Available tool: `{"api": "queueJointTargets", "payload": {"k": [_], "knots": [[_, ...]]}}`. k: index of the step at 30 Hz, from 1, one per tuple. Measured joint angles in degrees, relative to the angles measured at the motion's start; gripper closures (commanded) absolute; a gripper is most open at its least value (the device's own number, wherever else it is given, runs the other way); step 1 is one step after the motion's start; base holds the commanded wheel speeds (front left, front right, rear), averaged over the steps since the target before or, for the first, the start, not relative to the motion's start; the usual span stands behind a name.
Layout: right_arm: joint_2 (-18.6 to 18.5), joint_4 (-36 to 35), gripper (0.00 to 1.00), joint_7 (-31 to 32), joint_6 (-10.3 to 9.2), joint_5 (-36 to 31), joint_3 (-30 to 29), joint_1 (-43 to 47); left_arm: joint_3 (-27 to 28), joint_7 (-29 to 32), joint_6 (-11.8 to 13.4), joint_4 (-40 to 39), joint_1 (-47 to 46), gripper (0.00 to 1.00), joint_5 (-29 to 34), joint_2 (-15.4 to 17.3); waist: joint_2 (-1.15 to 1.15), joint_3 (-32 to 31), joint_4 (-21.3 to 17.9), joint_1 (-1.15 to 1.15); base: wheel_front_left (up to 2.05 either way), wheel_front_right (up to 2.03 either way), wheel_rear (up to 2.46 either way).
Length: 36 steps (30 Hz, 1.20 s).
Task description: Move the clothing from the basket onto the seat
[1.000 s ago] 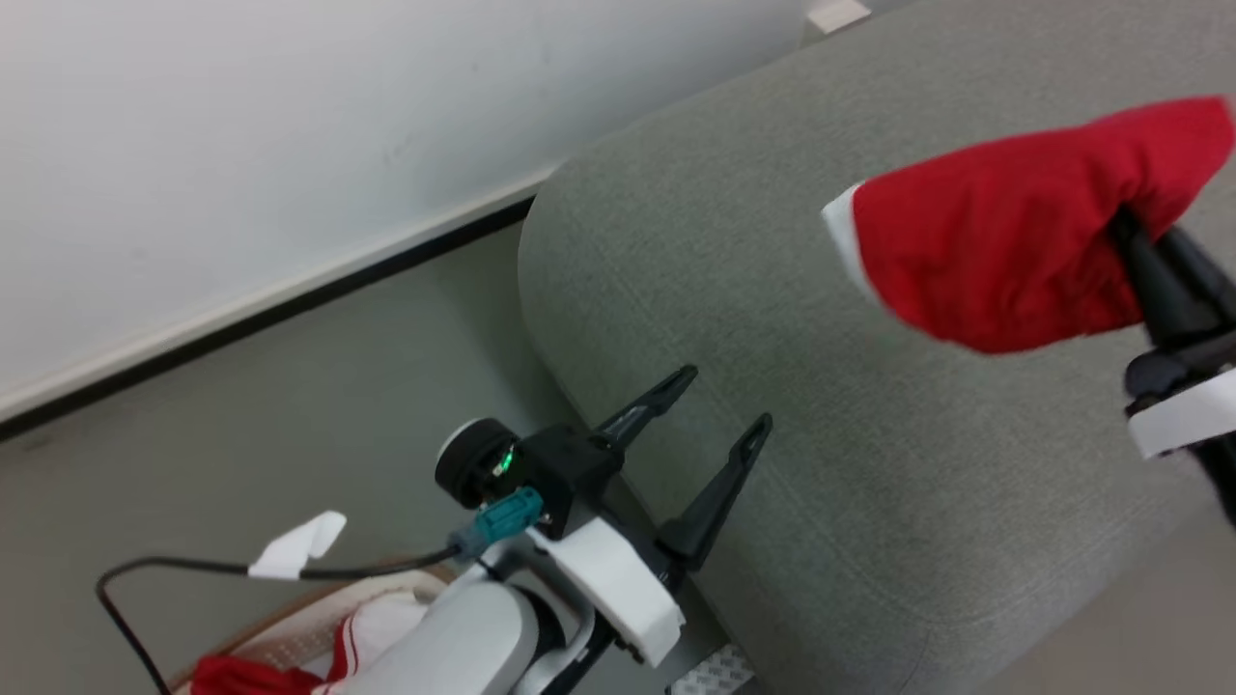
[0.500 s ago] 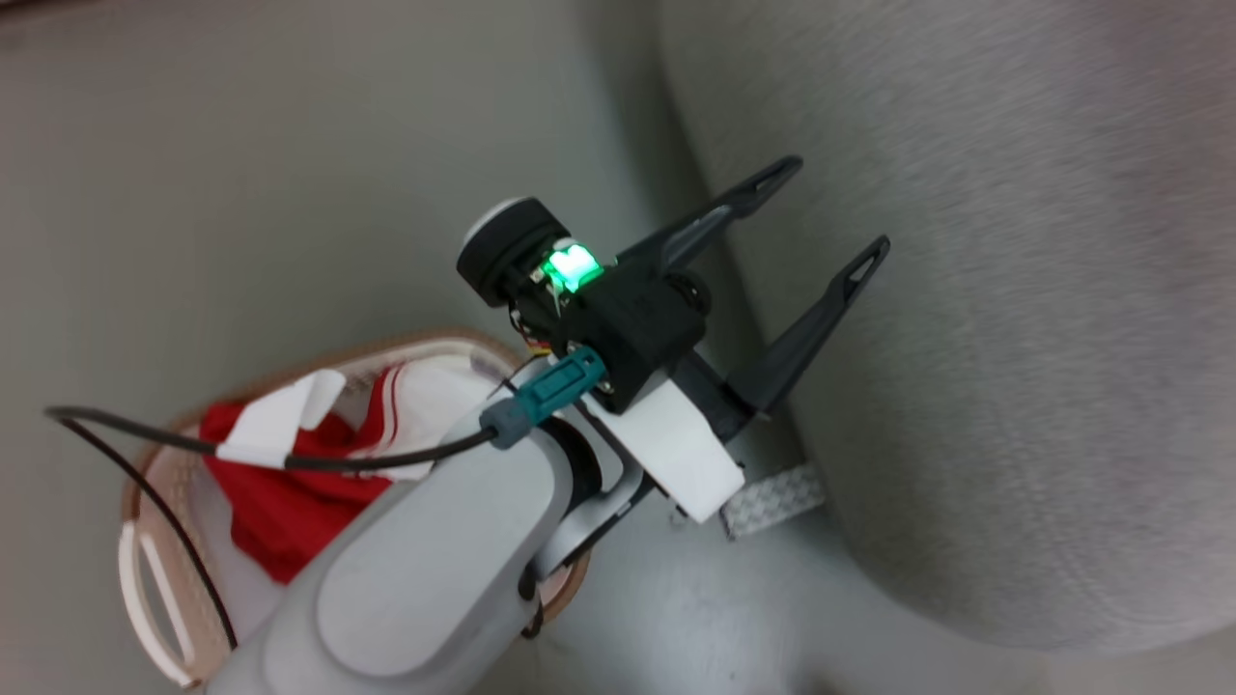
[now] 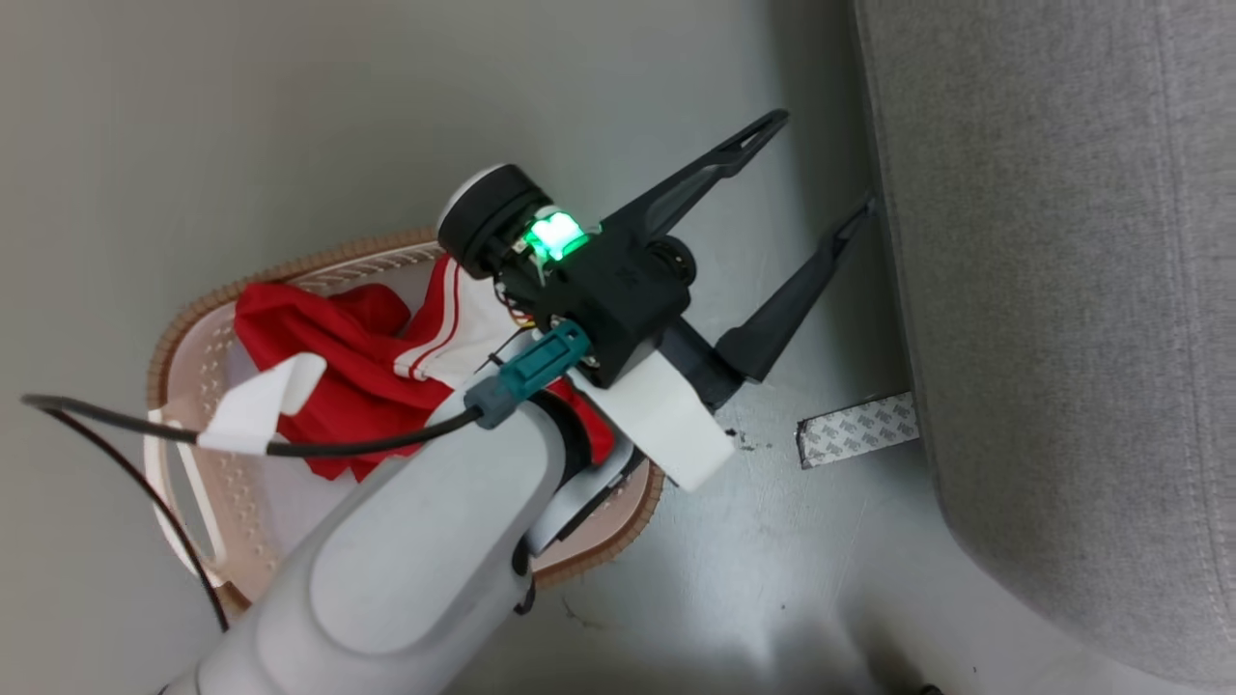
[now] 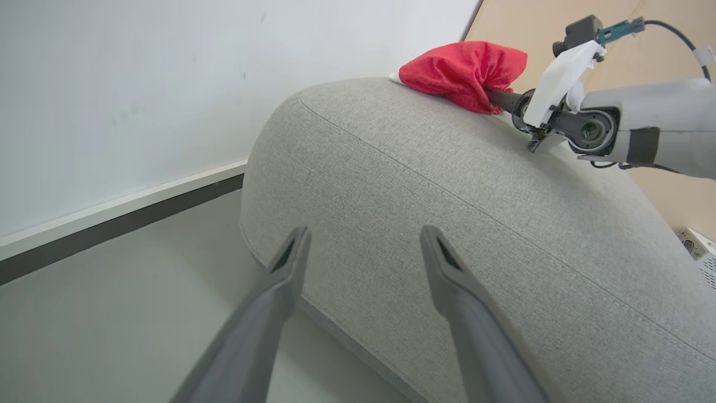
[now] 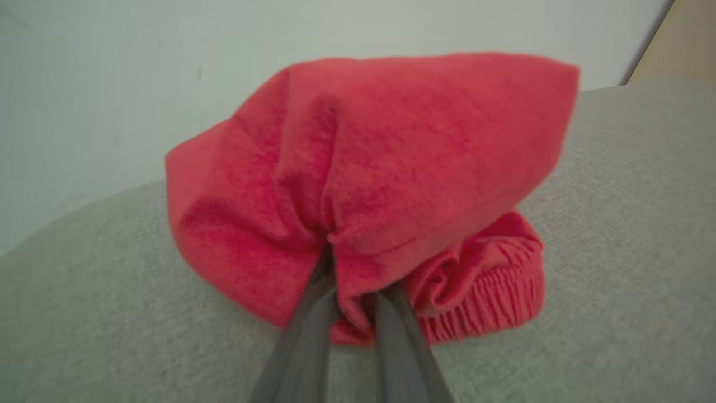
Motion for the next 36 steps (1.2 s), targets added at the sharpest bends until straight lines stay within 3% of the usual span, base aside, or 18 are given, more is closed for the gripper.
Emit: {"api": "queueJointTargets", "payload": {"k": [1,2,10,19,27,36], "knots": [[0.42,0.13,0.18,-0.02,0.00,-0.15,0.14,0.55,0.11,-0.09,0.10,0.14,0.31,0.00,-0.01,0.20,0.00,-0.42,-0.05,0.00,0.00,0.00,0.00],[0.92,0.13,0.00,-0.29,0.00,-0.65,0.24,1.46,0.25,-0.25,0.33,0.29,0.64,0.00,-0.09,0.51,0.00,-0.94,-0.18,0.00,0.00,0.00,0.00],[3.24,-7.32,0.00,-0.36,0.00,-4.99,-2.46,11.05,1.38,-2.58,1.15,1.99,5.66,0.00,-1.83,3.20,0.00,-7.69,-1.58,-0.01,0.00,0.00,0.00],[3.98,-20.56,0.00,-0.37,0.00,-14.38,-5.65,24.32,3.63,-9.46,4.41,5.47,14.82,0.00,-4.65,4.15,0.00,-18.99,-1.10,-0.02,0.00,0.00,0.00],[5.75,-29.02,0.00,-0.40,0.00,-19.04,-2.42,33.18,7.73,-13.02,8.21,7.47,24.33,0.00,-8.11,4.83,0.00,-30.48,0.82,-0.03,0.00,0.00,0.00],[9.28,-32.19,0.00,-0.38,0.00,-21.14,0.13,43.15,12.20,-13.95,10.12,8.22,34.30,0.00,-9.64,5.02,0.00,-41.60,4.61,-0.04,0.00,0.00,0.00]]}}
